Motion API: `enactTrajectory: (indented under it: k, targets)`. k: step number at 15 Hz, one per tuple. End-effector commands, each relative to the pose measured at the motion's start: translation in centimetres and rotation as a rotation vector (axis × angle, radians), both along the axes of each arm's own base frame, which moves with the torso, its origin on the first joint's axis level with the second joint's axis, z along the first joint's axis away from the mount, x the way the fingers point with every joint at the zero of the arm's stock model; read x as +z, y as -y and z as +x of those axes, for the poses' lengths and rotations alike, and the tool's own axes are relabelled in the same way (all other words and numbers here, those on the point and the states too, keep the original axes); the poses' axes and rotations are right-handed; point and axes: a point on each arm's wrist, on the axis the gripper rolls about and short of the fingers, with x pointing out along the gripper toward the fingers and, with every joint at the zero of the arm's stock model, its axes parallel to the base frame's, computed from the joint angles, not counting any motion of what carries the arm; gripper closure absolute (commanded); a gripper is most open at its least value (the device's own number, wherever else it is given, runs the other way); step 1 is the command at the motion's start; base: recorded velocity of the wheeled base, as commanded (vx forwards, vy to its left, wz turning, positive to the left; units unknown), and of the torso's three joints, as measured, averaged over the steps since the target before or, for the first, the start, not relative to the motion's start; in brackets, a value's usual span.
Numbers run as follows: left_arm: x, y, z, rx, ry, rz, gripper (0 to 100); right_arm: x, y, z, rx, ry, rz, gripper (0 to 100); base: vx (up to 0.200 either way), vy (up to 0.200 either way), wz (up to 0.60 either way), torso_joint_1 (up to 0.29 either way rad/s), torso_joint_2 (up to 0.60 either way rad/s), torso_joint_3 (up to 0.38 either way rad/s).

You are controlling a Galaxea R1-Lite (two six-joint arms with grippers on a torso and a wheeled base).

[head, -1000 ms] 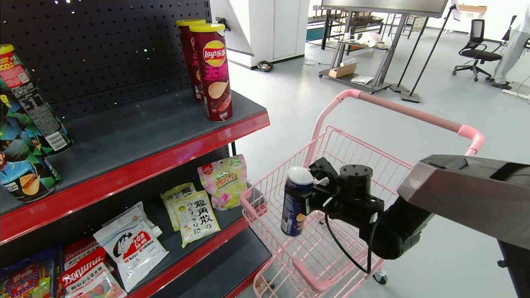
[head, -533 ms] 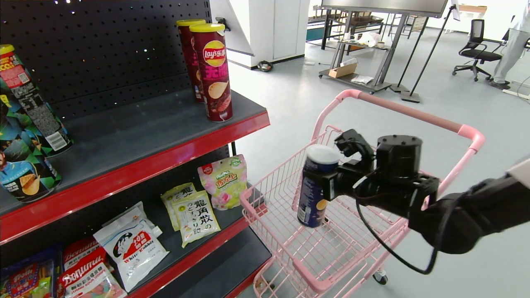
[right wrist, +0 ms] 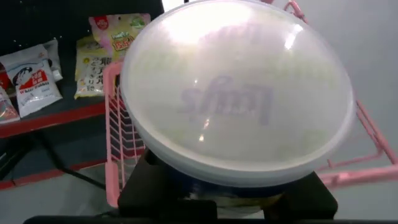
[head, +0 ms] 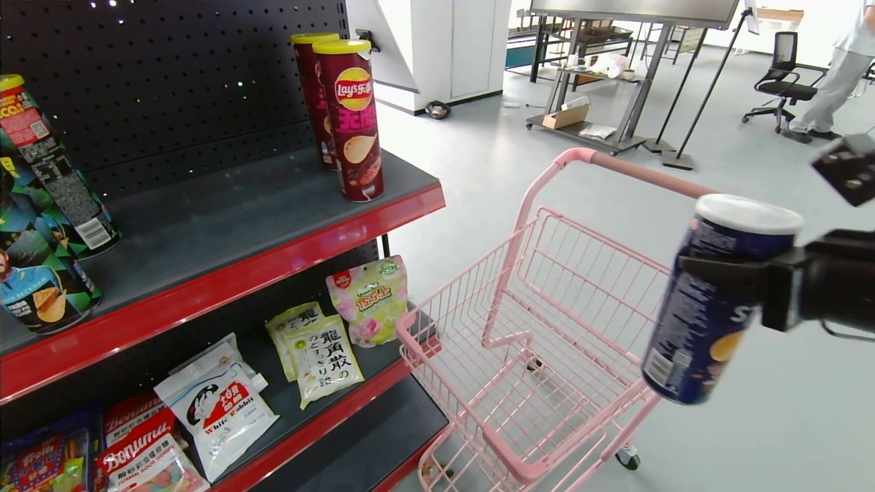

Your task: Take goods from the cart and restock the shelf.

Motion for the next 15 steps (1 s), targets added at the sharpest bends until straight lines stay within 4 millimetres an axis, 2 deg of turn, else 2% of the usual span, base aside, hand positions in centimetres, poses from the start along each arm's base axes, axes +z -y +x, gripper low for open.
enactTrajectory:
  k: [1, 3, 6, 9, 15]
  targets:
    - [0.0, 0.0, 0.0, -0.001, -0.001, 0.0, 0, 0.3, 3.5, -7.4, -0.119, 0.066, 0.012, 100, 0.0, 0.0, 0.0, 0.0, 0.0, 0.0]
    - [0.0, 0.0, 0.0, 0.001, -0.001, 0.0, 0, -0.9, 4.3, -9.2, -0.176, 0.079, 0.01, 100, 0.0, 0.0, 0.0, 0.0, 0.0, 0.0]
    - [0.0, 0.0, 0.0, 0.001, -0.003, -0.002, 0, -2.4, 4.8, -10.6, -0.225, 0.082, 0.006, 100, 0.0, 0.0, 0.0, 0.0, 0.0, 0.0]
    - [0.0, 0.0, 0.0, 0.001, -0.003, -0.002, 0, -3.0, 4.9, -10.8, -0.241, 0.072, 0.002, 100, 0.0, 0.0, 0.0, 0.065, -0.19, -0.117]
    - [0.0, 0.0, 0.0, 0.001, -0.003, -0.002, 0, -3.0, 4.9, -10.3, -0.236, 0.062, -0.021, 100, 0.0, 0.0, 0.0, 0.212, -0.55, -0.343]
